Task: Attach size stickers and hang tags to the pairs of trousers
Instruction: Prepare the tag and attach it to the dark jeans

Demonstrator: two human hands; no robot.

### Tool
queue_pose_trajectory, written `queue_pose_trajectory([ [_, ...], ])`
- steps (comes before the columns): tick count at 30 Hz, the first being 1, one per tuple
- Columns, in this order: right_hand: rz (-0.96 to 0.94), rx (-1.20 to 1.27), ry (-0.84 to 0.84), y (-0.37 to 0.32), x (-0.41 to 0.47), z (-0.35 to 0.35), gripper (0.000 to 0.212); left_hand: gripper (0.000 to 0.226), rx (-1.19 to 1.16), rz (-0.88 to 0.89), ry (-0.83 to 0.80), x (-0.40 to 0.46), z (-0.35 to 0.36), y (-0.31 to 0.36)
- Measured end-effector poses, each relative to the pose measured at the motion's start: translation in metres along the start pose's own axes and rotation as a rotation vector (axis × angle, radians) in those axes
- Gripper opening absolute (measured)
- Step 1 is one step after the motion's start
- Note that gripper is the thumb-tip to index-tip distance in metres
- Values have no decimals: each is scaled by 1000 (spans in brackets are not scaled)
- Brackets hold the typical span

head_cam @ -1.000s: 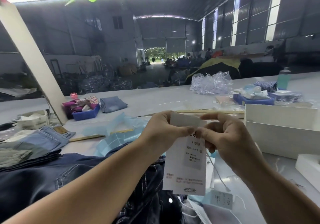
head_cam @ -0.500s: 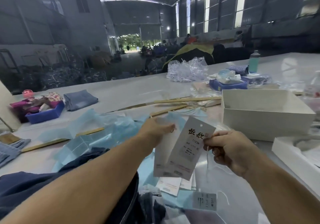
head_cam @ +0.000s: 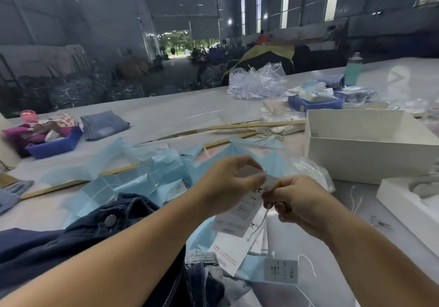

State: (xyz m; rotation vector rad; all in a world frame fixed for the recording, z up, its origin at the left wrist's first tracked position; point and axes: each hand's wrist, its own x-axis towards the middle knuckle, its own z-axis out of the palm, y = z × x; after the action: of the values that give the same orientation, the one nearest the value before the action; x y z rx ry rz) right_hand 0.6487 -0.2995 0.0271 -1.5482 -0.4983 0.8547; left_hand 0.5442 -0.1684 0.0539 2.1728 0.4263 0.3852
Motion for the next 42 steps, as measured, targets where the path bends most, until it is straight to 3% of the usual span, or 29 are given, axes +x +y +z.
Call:
queue_pose_trajectory([
  [2,-103,4,9,-11,-10,6,10,15,107,91,140,-10,-6,11],
  [5,-395,-56,93,-30,-36,12,15,15,23,115,286,-26,-22,31],
  [8,-719,-163,131,-47,-73,24,11,13,-45,71,302,-55,-37,54],
  [11,-872,-160,40,-58,-108,43,24,15,-157,46,264,-92,-43,73],
  [14,-895,-172,-32,-61,-130,61,32,11,-317,30,225,-130,-46,90],
  [18,-858,-184,-68,-56,-147,81,15,13,-438,5,224,-169,-52,95],
  [22,-896,-354,-51,-49,-160,98,31,13,-473,-37,239,-202,-59,89],
  [25,-915,-460,-64,-45,-170,111,18,15,-486,-53,258,-219,-62,80],
  [28,-959,-575,-11,-41,-174,120,13,19,-524,-67,267,-227,-63,74],
  [31,-1022,-642,57,-38,-175,124,21,23,-607,-69,253,-230,-64,71],
  [37,-1103,-670,173,-36,-177,123,22,44,-931,-106,172,-229,-65,66],
  [42,-1090,-652,137,-33,-179,122,15,26,-778,-62,153,-229,-64,61],
])
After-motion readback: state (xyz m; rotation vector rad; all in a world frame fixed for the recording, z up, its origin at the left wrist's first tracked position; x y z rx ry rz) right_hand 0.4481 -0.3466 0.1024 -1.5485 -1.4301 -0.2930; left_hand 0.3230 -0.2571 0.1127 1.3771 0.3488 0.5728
